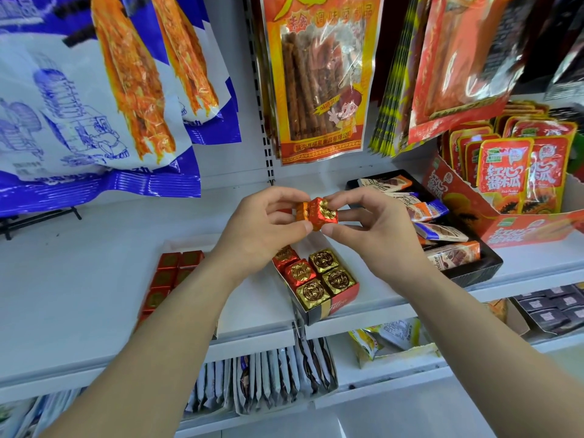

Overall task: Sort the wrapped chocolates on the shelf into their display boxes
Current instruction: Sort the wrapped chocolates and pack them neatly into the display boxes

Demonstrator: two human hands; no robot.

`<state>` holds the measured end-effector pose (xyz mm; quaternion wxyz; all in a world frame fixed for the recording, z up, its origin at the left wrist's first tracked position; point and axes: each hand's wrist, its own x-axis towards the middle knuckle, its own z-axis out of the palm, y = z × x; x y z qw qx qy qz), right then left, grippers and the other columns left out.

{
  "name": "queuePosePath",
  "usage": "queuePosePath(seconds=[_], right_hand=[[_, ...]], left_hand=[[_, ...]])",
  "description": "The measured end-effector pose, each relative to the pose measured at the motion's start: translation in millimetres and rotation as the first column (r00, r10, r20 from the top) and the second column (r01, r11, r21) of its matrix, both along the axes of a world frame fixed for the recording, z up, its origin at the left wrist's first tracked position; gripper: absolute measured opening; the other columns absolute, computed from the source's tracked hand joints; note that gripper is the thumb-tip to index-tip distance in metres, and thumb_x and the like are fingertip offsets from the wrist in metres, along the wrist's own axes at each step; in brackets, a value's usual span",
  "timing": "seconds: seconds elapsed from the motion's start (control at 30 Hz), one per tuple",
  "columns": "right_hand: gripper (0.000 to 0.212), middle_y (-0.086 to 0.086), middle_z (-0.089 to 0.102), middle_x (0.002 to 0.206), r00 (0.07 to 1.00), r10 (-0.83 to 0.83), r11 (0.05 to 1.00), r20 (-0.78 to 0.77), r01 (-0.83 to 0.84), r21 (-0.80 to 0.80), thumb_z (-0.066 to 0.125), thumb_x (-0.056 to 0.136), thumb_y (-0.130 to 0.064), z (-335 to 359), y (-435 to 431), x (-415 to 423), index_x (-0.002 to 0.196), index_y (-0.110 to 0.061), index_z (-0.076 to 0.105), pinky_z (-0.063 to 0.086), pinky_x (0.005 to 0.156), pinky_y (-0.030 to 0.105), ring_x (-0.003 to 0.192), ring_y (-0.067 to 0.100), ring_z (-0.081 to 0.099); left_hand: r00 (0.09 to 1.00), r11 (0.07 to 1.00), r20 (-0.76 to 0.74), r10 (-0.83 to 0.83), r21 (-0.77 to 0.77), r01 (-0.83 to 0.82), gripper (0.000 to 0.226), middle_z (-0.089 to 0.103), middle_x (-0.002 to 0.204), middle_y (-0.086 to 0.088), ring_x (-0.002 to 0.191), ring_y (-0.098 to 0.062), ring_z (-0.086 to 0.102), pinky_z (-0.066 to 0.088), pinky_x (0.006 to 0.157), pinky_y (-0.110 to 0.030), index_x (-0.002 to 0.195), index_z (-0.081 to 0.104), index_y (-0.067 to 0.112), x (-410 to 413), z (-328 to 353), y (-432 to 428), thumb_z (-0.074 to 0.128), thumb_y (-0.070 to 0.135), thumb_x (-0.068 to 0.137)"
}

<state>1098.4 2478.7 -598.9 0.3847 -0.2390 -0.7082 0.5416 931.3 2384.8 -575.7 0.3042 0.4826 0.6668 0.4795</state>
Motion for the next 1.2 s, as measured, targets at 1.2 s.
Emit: queuePosePath(seconds=[1.2], right_hand=[[0.011, -0.012, 0.068, 0.096, 0.937, -0.065, 0.998, 0.342, 0.070, -0.002, 0.066, 0.092, -0.020, -23.5, 2.8, -3.8, 0.102, -0.024, 0.068, 0.058, 0.064, 0.030, 0.079, 0.008, 0.069]], left_hand=[[0.747, 0.968, -0.656, -0.112, -0.240, -0.066, 0.024, 0.067, 0.117, 0.017, 0.115, -0.008, 0.054, 0.024, 0.099, -0.038, 0.120, 0.060, 0.039, 3.7, -13.5, 10.7, 0.053, 0.045, 0.097]])
